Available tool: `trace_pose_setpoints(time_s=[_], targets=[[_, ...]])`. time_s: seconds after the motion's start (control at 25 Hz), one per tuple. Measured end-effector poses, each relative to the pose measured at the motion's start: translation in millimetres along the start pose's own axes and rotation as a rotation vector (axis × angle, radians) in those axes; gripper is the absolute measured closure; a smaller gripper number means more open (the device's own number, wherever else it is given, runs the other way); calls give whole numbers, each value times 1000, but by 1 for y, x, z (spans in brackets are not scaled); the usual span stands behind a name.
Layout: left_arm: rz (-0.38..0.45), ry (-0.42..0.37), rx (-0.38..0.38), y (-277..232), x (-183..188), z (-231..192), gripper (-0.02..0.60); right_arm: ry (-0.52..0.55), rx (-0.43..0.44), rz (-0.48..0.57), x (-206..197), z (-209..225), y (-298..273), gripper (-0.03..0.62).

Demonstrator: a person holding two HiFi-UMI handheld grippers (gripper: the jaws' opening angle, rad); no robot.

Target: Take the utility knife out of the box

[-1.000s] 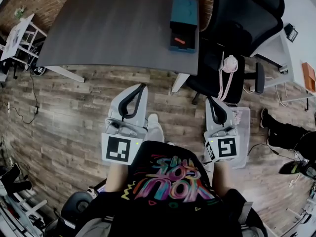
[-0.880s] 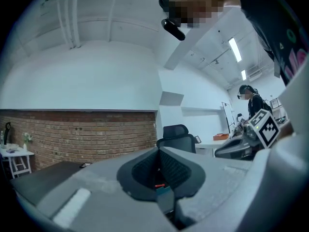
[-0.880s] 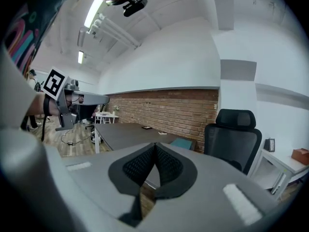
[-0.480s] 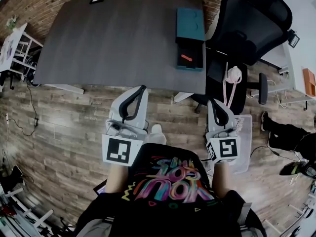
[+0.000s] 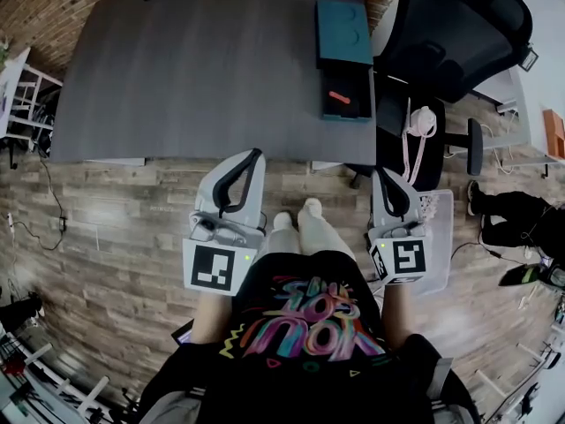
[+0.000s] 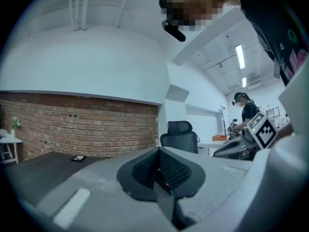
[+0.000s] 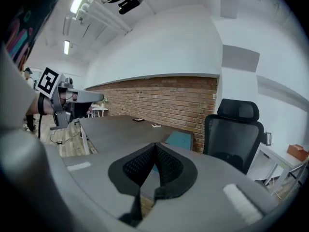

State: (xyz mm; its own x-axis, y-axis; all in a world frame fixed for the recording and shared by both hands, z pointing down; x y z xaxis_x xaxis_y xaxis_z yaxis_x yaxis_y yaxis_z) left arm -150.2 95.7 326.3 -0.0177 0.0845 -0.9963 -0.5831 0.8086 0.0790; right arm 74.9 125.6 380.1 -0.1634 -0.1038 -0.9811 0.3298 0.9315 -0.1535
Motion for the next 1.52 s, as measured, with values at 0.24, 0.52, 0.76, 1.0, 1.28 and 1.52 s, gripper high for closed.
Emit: trace_pose_setpoints(time_s=[0.24, 0.52, 0.76, 1.0, 1.28, 1.52], targets=[[-17, 14, 3, -21, -14, -8, 581, -20, 2, -45, -16, 15, -15, 594], [-2, -8, 14, -76, -11, -34, 581, -19, 23, 2, -4, 44, -75, 594], [10, -50, -16, -143, 2, -43, 581, -15, 52, 41, 15, 81, -127, 594], [-3, -60, -48, -200, 7, -41, 581, -25, 84, 43, 22, 118, -167, 594], [-8, -71, -54, -245, 4, -43, 581, -27, 106, 39, 19, 151, -202, 594], [-14, -45, -45, -256, 0, -51, 581, -17, 108, 29, 19, 162, -208, 594]])
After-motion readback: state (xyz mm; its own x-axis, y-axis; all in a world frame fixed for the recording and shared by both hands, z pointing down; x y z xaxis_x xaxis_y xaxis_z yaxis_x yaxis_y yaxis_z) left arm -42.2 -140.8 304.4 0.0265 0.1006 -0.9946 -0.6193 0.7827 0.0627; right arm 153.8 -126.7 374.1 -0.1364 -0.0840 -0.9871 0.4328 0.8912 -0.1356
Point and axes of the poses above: the fingertips, and each gripper's own axes: y backward along the fingers, z to its right, x out of its top, the point moved 3 cm from there along y, backward along the fingers, and after that the axes turned 8 degrees about z, right-handed, at the moved point
